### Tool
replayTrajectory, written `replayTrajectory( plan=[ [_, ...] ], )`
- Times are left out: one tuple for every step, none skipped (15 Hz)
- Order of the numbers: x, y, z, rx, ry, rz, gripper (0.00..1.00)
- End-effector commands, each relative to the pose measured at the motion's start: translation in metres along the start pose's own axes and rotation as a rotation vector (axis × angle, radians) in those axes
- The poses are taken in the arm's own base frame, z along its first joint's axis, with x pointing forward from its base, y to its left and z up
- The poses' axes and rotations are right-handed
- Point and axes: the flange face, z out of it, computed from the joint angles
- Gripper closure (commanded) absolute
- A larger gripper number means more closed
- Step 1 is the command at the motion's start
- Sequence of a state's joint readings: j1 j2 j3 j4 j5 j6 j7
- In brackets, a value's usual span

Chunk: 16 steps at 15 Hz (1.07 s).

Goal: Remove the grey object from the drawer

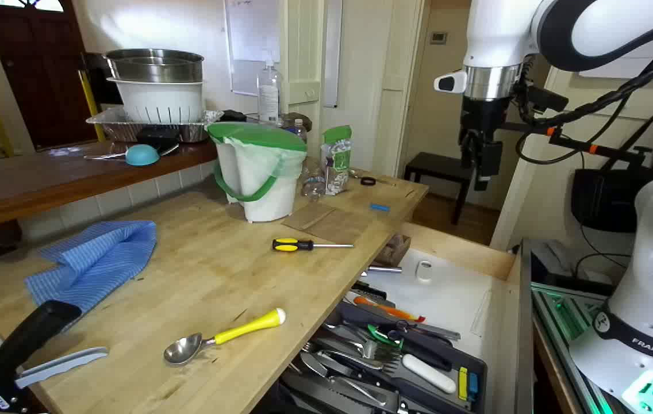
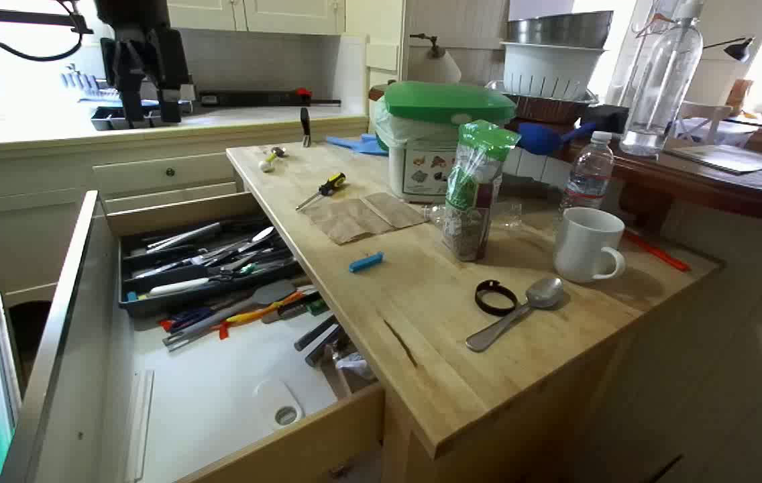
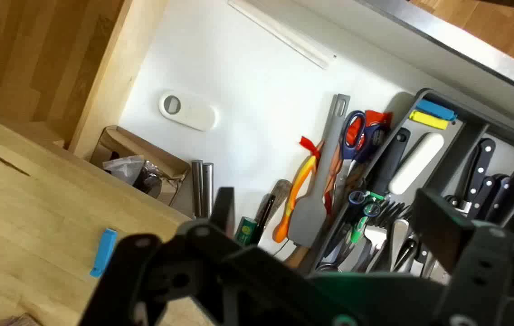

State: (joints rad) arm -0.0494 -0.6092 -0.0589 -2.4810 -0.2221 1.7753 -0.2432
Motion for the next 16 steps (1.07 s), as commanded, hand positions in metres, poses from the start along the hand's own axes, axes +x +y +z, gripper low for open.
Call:
replayTrajectory(
  plan=[
    [0.0, 0.0, -0.001, 0.0, -0.001, 0.0, 0.0],
    [0.0, 0.0, -0.001, 0.0, -0.001, 0.0, 0.0],
    [0.0, 0.0, -0.001, 0.0, -0.001, 0.0, 0.0],
    [0.0, 0.0, -0.001, 0.0, -0.001, 0.0, 0.0],
    [0.0, 0.0, -0.001, 0.0, -0.001, 0.0, 0.0],
    [0.0, 0.0, -0.001, 0.0, -0.001, 0.0, 0.0],
    [0.0, 0.0, -0.001, 0.0, -0.001, 0.0, 0.0],
    [0.0, 0.0, -0.001, 0.0, -0.001, 0.0, 0.0],
    [0.0, 0.0, -0.001, 0.0, -0.001, 0.0, 0.0],
    [0.0, 0.0, -0.001, 0.0, -0.001, 0.0, 0.0],
    [-0.001, -0.004, 0.0, -0.022, -0.001, -0.034, 0.0],
    [0.0, -0.018, 0.009, -0.038, -0.003, -0.074, 0.0],
    [-0.001, -0.025, 0.012, -0.048, 0.01, -0.096, 0.0],
    [-0.002, -0.036, 0.02, -0.058, 0.044, -0.138, 0.0],
    [-0.002, -0.045, 0.025, -0.074, 0.061, -0.152, 0.0],
    [-0.002, -0.055, 0.031, -0.077, 0.087, -0.156, 0.0]
  ],
)
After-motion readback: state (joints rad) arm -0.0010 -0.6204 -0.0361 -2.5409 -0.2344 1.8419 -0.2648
